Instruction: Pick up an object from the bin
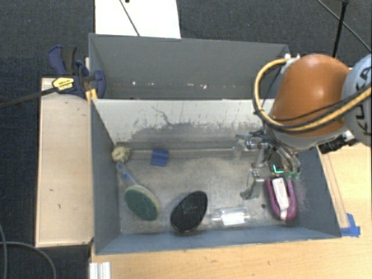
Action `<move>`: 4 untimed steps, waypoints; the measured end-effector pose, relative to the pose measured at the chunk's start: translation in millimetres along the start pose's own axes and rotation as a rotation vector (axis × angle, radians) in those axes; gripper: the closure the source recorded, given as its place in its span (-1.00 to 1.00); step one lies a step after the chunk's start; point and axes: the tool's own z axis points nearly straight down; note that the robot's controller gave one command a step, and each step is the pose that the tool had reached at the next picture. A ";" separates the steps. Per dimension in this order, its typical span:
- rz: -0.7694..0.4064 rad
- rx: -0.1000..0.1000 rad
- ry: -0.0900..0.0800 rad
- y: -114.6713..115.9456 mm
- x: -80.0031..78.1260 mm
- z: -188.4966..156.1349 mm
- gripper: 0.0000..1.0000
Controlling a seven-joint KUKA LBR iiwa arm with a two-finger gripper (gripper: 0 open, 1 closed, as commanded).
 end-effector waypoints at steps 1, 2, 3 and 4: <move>-0.131 0.000 -0.002 14.7 24.5 59.8 -1.00; -0.102 0.004 -0.002 -107.9 25.3 92.5 -1.00; -0.286 -0.001 -0.001 -163.5 21.9 144.4 -1.00; -0.891 -0.021 -0.007 -148.0 -10.4 160.8 -1.00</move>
Offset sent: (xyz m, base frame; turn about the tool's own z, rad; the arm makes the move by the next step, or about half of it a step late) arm -0.0242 0.0141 -0.0577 -0.1306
